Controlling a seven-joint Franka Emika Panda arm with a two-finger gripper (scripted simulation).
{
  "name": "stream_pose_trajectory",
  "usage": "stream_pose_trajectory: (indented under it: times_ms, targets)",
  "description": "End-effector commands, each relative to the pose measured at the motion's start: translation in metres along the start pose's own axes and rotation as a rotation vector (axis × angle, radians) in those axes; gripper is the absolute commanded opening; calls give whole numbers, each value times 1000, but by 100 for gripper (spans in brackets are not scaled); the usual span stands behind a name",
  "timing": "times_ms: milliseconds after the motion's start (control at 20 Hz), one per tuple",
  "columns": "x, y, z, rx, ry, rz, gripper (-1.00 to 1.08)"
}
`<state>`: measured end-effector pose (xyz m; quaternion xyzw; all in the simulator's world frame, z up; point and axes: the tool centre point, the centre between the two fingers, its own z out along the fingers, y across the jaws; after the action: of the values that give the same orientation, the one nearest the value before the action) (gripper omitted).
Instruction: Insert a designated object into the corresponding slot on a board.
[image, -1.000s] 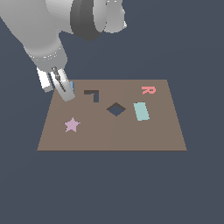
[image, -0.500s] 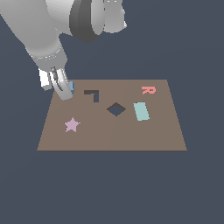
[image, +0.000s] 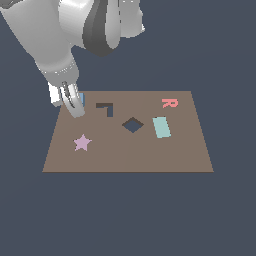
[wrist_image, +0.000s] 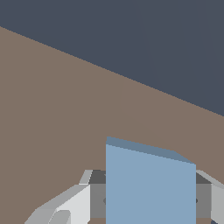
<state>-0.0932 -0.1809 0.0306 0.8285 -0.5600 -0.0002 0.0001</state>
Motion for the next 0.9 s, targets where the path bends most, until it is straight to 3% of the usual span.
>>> stream_pose_trajectory:
  times_ms: [0, 850]
  targets:
    - [0, 0, 1, 0, 0, 0, -100]
    - [2, -7, 0, 1, 1, -59, -100]
